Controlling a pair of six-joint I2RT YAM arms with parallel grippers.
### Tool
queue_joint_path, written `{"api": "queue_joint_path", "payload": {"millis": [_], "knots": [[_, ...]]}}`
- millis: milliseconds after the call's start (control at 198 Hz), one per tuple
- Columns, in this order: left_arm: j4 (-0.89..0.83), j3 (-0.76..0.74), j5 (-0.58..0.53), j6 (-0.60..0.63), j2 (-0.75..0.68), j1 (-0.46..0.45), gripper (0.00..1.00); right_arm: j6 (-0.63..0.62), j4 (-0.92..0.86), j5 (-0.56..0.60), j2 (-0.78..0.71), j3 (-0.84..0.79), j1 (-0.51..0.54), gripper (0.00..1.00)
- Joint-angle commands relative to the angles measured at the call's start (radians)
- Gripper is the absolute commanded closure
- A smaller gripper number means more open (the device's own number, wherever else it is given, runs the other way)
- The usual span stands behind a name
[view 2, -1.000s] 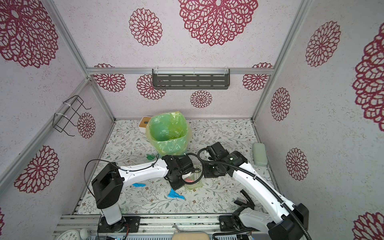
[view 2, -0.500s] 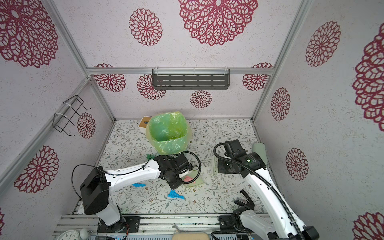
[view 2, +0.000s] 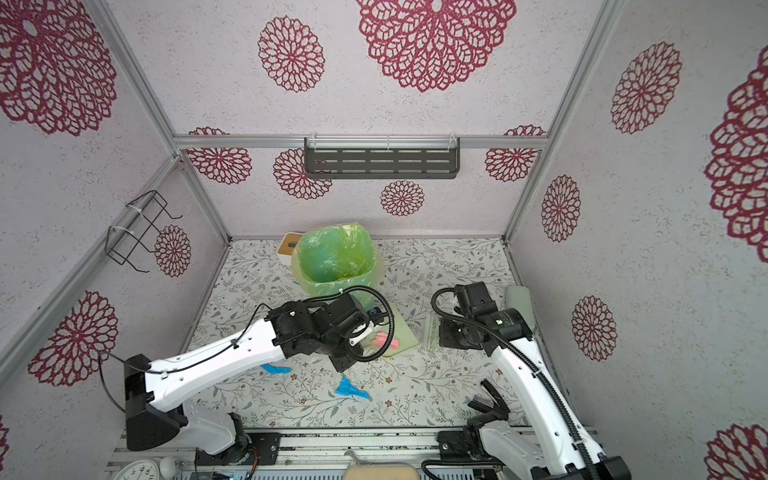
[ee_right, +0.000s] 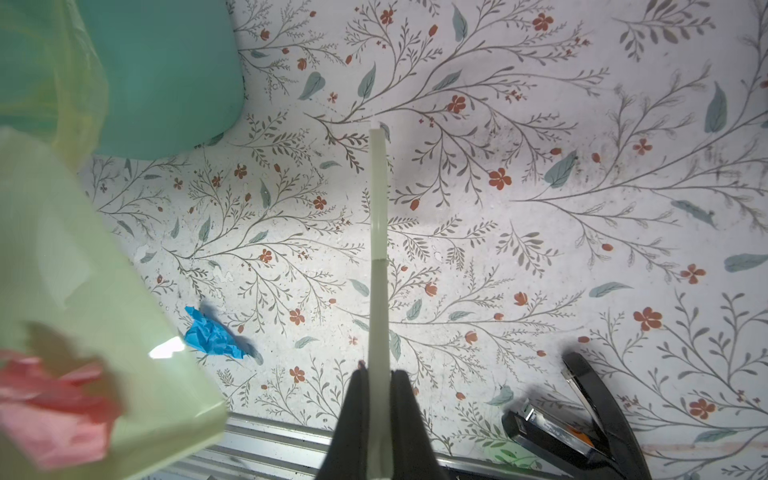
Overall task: Sweep away the paper scraps from the table
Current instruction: 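Carry the dustpan to the bin with the left gripper while the right withdraws, then tip the dustpan over the bin with the left gripper to drop the pink scrap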
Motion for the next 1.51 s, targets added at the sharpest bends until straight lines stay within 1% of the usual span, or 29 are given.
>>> {"api": "queue_joint_path", "payload": {"millis": [0, 191, 297, 423, 564, 680, 857, 1068, 1184, 1280, 1502], "knots": [[-0.084, 0.060, -0.043, -0.029, -0.038, -0.010, 0.90, -0.026, 0.035, -0.045, -0.020, -0.002, -0.017, 1.00], [-0.157, 0.150, -0.094, -0.039, -0.082, -0.010, 0.90, -0.036, 0.048, -0.070, -0.016, -0.006, -0.033, 1.00], [-0.202, 0.194, -0.117, -0.043, -0.101, 0.021, 0.90, -0.041, 0.051, -0.079, -0.015, -0.005, -0.041, 1.00], [-0.230, 0.216, -0.110, -0.039, -0.136, 0.098, 0.90, -0.046, 0.054, -0.089, -0.015, -0.004, -0.049, 1.00], [-0.261, 0.257, -0.140, -0.013, -0.162, 0.193, 0.90, -0.047, 0.064, -0.102, -0.012, -0.011, -0.056, 1.00], [-0.267, 0.292, -0.156, 0.006, -0.175, 0.268, 0.90, -0.050, 0.071, -0.110, -0.009, -0.013, -0.060, 1.00], [-0.259, 0.307, -0.147, 0.040, -0.188, 0.393, 0.89, -0.057, 0.073, -0.121, -0.002, -0.010, -0.066, 1.00], [-0.259, 0.336, -0.119, 0.085, -0.152, 0.507, 0.89, -0.066, 0.069, -0.124, -0.002, -0.007, -0.072, 1.00], [-0.269, 0.360, -0.136, 0.112, -0.112, 0.550, 0.89, -0.066, 0.071, -0.128, -0.009, -0.016, -0.076, 1.00], [-0.275, 0.384, -0.154, 0.135, -0.075, 0.567, 0.89, -0.067, 0.073, -0.133, -0.011, -0.028, -0.079, 1.00], [-0.283, 0.444, -0.240, 0.170, 0.017, 0.578, 0.89, -0.074, 0.070, -0.139, -0.007, -0.027, -0.086, 1.00]]}}
